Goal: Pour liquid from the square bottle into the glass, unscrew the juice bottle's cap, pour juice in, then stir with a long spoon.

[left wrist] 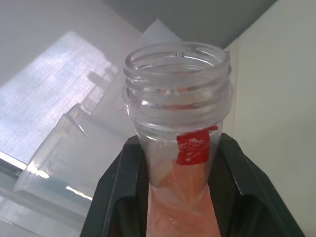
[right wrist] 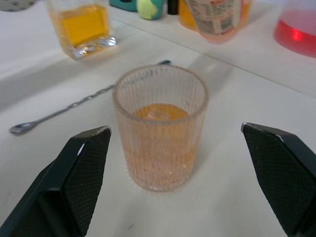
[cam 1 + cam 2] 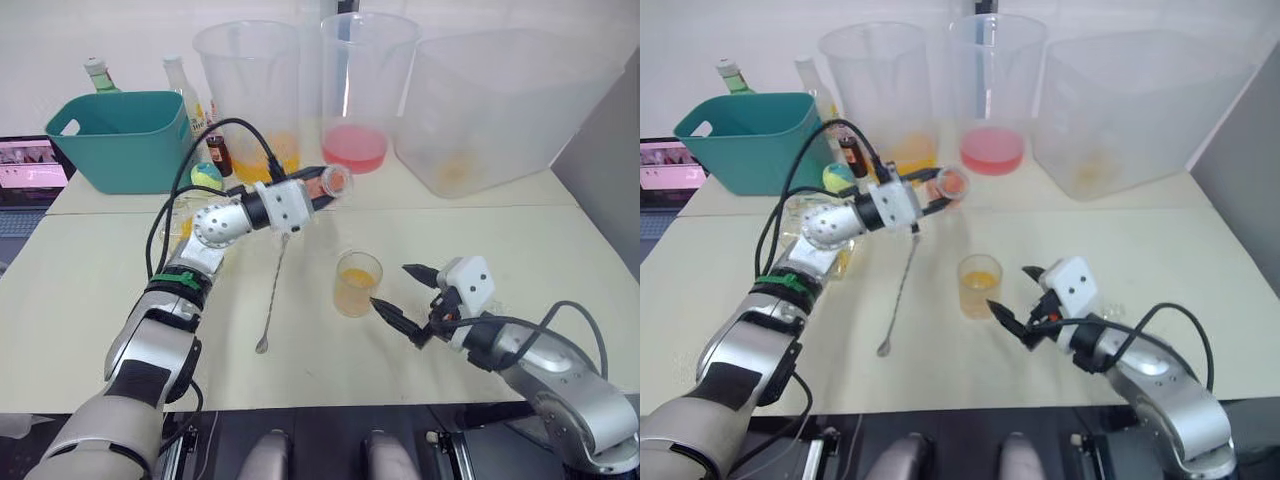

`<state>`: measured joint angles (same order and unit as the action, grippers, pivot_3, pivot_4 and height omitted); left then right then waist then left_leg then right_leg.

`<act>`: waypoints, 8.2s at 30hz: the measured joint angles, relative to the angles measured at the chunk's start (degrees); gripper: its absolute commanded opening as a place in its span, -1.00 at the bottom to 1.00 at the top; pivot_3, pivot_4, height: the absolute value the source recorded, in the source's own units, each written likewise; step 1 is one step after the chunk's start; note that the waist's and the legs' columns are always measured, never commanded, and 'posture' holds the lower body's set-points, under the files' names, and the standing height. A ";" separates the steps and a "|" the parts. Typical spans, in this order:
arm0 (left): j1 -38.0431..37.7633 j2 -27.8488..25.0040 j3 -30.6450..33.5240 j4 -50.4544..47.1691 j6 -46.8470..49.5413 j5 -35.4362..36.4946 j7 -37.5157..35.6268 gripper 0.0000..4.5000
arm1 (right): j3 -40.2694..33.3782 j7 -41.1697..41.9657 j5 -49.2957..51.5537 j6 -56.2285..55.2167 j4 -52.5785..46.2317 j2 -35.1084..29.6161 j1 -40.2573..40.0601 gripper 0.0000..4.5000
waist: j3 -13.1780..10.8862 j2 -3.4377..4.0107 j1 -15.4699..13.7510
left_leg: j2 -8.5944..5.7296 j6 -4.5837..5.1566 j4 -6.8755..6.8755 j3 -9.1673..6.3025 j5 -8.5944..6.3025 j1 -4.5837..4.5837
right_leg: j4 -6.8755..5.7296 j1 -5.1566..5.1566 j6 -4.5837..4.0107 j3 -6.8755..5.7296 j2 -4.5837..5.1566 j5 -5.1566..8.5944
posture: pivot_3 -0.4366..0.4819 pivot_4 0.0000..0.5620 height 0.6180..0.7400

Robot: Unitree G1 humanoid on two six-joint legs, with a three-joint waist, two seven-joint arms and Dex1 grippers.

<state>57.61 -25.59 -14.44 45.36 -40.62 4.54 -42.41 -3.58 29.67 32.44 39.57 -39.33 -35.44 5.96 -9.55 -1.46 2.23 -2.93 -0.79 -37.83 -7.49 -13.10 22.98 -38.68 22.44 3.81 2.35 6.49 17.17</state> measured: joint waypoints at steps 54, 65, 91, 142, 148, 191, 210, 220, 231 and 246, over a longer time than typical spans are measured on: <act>-18.66 -30.53 32.62 -6.90 53.18 16.51 -17.26 -0.47 | 5.14 27.67 3.98 0.30 13.61 -6.01 20.14 0.99 | 0.00 -0.07 -0.43 | 0.14 -0.04 0.03 0.18 -0.02 0.39 | -0.43 0.85 -0.08 0.05 0.00 -0.04 | -0.05 -0.47 0.97; -15.61 -28.64 31.03 -1.98 49.19 13.79 -16.46 -0.47 | 4.50 24.70 6.32 2.39 10.62 -6.21 20.14 0.99 | 0.01 -0.10 0.12 | 0.12 -0.03 0.01 0.15 -0.02 0.31 | -0.47 0.75 -0.08 0.01 0.02 -0.04 | -0.05 -0.47 0.97; -56.33 -33.96 58.87 -26.77 67.12 27.28 -22.84 0.98 | -26.91 21.42 6.92 -3.30 13.27 -11.02 -7.79 1.00 | 0.01 -0.09 -0.73 | 0.25 -0.02 0.13 0.34 -0.04 0.16 | -0.27 0.60 -0.09 0.12 0.04 -0.04 | -0.05 -0.47 0.97; -57.78 2.09 13.42 -83.70 99.75 18.51 36.70 0.62 | -8.57 46.99 9.38 -14.04 18.35 -19.11 2.43 1.00 | 0.19 0.02 -2.83 | 0.66 -0.08 0.91 1.18 -0.10 -0.87 | 0.73 -0.38 -0.11 0.52 -0.20 -0.07 | -0.05 -0.47 0.97; -55.02 -0.16 8.23 -81.09 98.68 14.19 35.49 -0.27 | -8.64 44.96 9.41 -13.86 16.40 -18.76 1.97 1.00 | 0.22 0.07 -3.06 | 0.65 -0.08 0.91 1.18 -0.10 -0.92 | 0.78 -0.45 -0.11 0.52 -0.19 -0.06 | -0.05 -0.47 0.97; -51.50 -30.03 20.86 -22.59 19.97 10.04 -45.38 -0.99 | -4.48 37.02 2.61 -16.13 17.42 -13.04 1.89 1.00 | 0.13 0.19 -1.40 | 0.77 -0.04 1.06 1.14 -0.13 -0.80 | 0.73 -0.19 -0.15 0.37 -0.23 -0.06 | -0.05 -0.47 0.97; -55.10 -34.03 18.42 -34.34 35.19 7.58 -38.98 -0.55 | -4.35 34.97 3.07 -12.67 16.10 -13.20 2.02 1.00 | 0.15 0.39 -1.21 | 0.81 0.02 1.06 1.15 -0.16 -0.91 | 0.64 -0.23 -0.16 0.35 -0.26 -0.06 | -0.05 -0.47 0.97; -52.21 -33.03 16.55 -30.85 29.10 6.37 -38.98 -0.99 | -4.46 33.86 4.11 -12.59 15.04 -13.33 1.85 1.00 | 0.25 0.60 -1.25 | 0.79 0.02 1.05 1.17 -0.16 -0.91 | 0.65 -0.24 -0.15 0.36 -0.24 -0.06 | -0.05 -0.47 0.97; -53.95 -36.23 16.58 -45.37 45.43 22.71 -48.98 -0.99 | -6.05 32.94 4.84 -11.71 15.06 -14.37 -0.17 1.00 | 0.05 0.28 -1.24 | 0.85 0.02 1.00 1.12 -0.16 -0.76 | 0.68 -0.17 -0.16 0.31 -0.28 -0.06 | -0.05 -0.47 0.97; -55.64 -15.07 23.74 -71.72 77.14 49.49 -14.23 -0.99 | -10.02 14.44 30.68 5.44 6.09 -8.03 5.88 1.00 | 0.04 0.27 -1.39 | 0.86 0.02 0.99 1.07 -0.16 -0.79 | 0.64 -0.18 -0.20 0.36 -0.28 -0.09 | -0.05 -0.47 0.97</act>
<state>1.97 -40.66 9.30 -26.36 36.52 54.04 -56.63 -13.59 44.10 63.12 45.01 -33.24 -43.47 11.84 -9.51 -1.19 0.84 -2.07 -0.77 -36.84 -6.42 -13.27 22.19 -38.04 22.26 3.60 2.71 6.21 17.08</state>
